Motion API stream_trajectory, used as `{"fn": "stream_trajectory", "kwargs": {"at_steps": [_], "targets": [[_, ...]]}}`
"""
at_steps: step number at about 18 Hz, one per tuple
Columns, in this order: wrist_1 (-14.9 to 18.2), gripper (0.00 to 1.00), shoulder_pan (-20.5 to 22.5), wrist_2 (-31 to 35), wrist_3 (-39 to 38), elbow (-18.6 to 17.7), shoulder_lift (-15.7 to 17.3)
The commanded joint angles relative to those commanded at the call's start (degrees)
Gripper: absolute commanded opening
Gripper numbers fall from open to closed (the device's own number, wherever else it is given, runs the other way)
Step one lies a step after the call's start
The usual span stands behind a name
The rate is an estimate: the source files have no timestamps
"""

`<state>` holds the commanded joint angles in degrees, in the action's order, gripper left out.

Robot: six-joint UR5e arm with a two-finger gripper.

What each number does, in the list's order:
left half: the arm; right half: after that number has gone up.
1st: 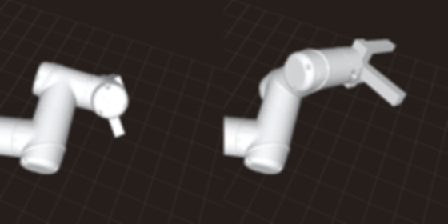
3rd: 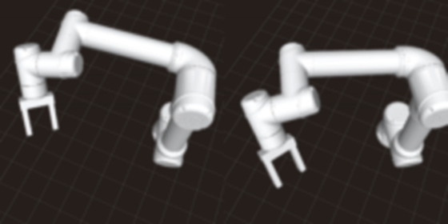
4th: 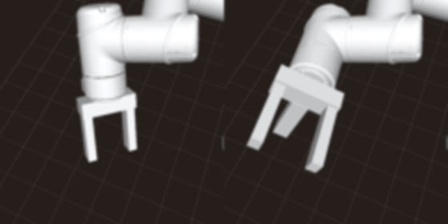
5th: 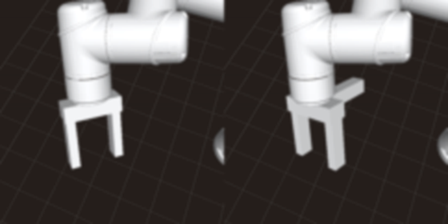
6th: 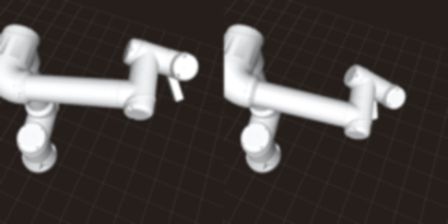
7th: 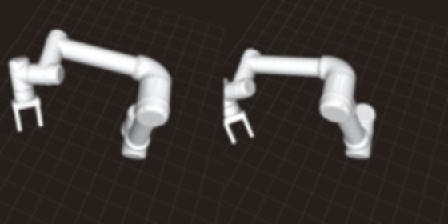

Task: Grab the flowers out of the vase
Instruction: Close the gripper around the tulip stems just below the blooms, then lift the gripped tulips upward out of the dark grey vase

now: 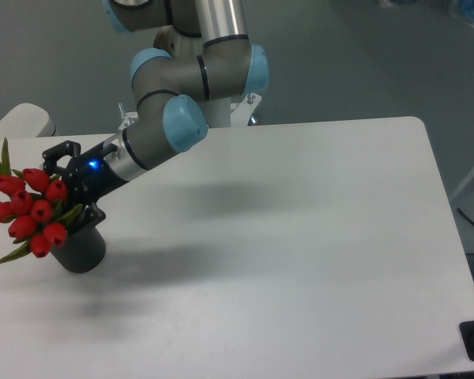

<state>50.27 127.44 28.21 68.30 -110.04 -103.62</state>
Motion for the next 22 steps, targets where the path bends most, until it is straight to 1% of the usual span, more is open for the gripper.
{"fn": "stream_trajectory", "kwargs": {"at_steps": [1,2,4,6,9,15,18,22], "targets": [[0.0,0.46,0.0,0.1,-0.8,0.1,0.0],[0.0,0.38,0.0,0.2,-1.5,0.4,0.0],[0.0,0.28,0.0,0.5,-3.9,1.4,0.2],[0.0,0.26,0.0,0.7,-5.7,2.2,0.2],[0.0,0.25,0.3,0.7,-7.0,2.7,0.7],[0.0,0.26,1.3,0.2,-16.3,6.8,1.3],[0.0,0.26,2.5,0.0,-19.6,8.1,1.9],[0.0,0.26,4.4,-3.8,-24.1,10.3,2.2]]}}
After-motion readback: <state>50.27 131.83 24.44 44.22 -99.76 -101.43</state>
